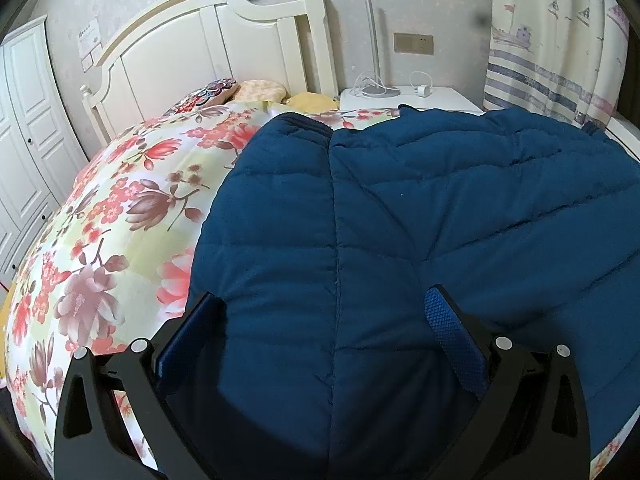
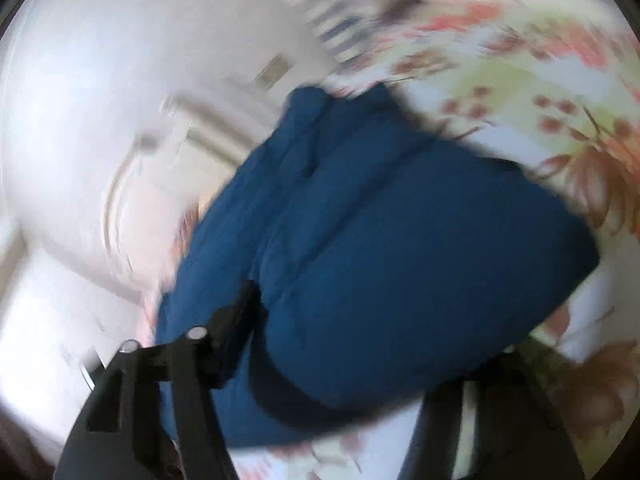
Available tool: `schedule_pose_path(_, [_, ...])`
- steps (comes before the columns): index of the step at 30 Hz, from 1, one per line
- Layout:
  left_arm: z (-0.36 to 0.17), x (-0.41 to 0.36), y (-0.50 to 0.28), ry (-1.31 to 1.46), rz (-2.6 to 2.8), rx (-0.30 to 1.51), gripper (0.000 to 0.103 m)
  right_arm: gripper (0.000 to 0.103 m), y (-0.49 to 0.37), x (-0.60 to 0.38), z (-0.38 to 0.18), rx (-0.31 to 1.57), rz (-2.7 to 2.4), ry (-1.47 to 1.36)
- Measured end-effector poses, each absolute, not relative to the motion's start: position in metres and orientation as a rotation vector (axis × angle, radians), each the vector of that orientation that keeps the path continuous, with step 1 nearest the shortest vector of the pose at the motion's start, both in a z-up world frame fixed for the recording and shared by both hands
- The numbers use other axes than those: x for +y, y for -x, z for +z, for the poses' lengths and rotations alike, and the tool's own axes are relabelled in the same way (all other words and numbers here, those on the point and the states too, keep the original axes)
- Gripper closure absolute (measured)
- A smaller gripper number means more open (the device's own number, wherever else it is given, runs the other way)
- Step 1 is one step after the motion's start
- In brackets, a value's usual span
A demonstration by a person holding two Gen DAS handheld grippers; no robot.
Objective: Fold large clothes
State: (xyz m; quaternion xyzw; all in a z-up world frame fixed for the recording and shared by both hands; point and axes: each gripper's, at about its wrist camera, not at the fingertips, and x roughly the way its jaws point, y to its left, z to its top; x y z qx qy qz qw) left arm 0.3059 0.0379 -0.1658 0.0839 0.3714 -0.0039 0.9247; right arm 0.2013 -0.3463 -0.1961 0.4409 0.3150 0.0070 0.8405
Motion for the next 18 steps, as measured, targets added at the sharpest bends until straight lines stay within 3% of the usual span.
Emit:
schedule_pose_path(1, [-0.166, 0.038, -0.306, -0.172, -0.008, 0.763, 0.004, 0.032, -0.209, -0.339, -0.192, 0.667, -0.002, -0.902])
schedule_pose_path(3, [-0.166, 0.038, -0.307, -0.171, -0.008, 0.765, 0.004, 0.029, -0.217, -0.321, -0.188, 0.643, -0.022, -0.845])
schedule_pose_path(5, [-0.166, 0.038, -0.306, -0.17, -0.005, 0.764, 0.004, 0.045, -0.221, -0.309, -0.191, 0.639, 0.016, -0.816])
schedule_pose_path(7, [-0.165, 0.038, -0.306, -0.168, -0.005, 0.763, 0.004, 0.07, -0.21, -0.321, -0.194, 0.579, 0.093, -0.918])
schedule_pose_path(9, [-0.164, 0.036, -0.303, -0.18, -0.005, 0.752, 0.004, 0.077, -0.187, -0.332, -0.191, 0.529, 0.158, -0.948])
schedule_pose_path(14, [-0.116, 0.013, -0.28, -0.109, -0.105, 0.703, 0.005, 0.079, -0.121, -0.339, -0.182, 0.481, 0.173, -0.865])
schedule_pose_path(18, [-0.077, -0.069, -0.284, -0.207, -0.234, 0.662, 0.004, 0.079, -0.067, -0.349, -0.175, 0.445, 0.163, -0.813])
